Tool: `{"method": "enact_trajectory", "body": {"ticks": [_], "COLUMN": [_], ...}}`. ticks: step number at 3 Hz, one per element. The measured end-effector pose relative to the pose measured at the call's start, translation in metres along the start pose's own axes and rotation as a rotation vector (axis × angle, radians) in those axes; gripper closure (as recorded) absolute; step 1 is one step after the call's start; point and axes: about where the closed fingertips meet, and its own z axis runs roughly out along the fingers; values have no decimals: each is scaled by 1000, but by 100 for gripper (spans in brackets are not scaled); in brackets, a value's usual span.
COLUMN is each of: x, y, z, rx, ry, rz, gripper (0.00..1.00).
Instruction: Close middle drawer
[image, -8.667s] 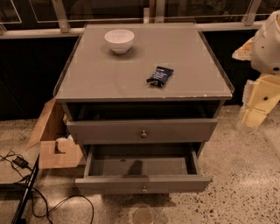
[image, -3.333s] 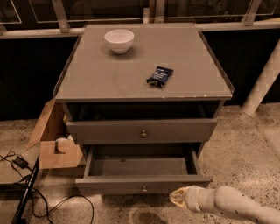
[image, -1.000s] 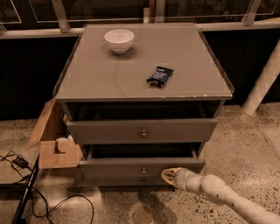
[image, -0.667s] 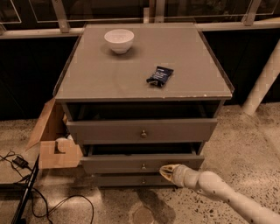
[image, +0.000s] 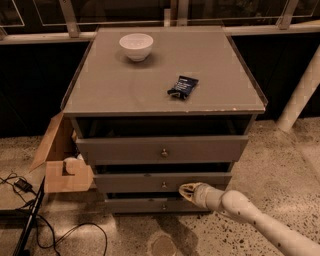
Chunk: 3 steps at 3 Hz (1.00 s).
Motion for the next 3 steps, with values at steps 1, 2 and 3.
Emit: {"method": "enact_trajectory", "body": {"ticks": [1,2,3], "x": [-1,0,-2], "y": [-5,-4,12], "z": [7,0,-27], "rx": [3,-24,-141], "ry": [-11,-14,-25], "rz": [-12,-5,36], "gripper": [100,100,100]}}
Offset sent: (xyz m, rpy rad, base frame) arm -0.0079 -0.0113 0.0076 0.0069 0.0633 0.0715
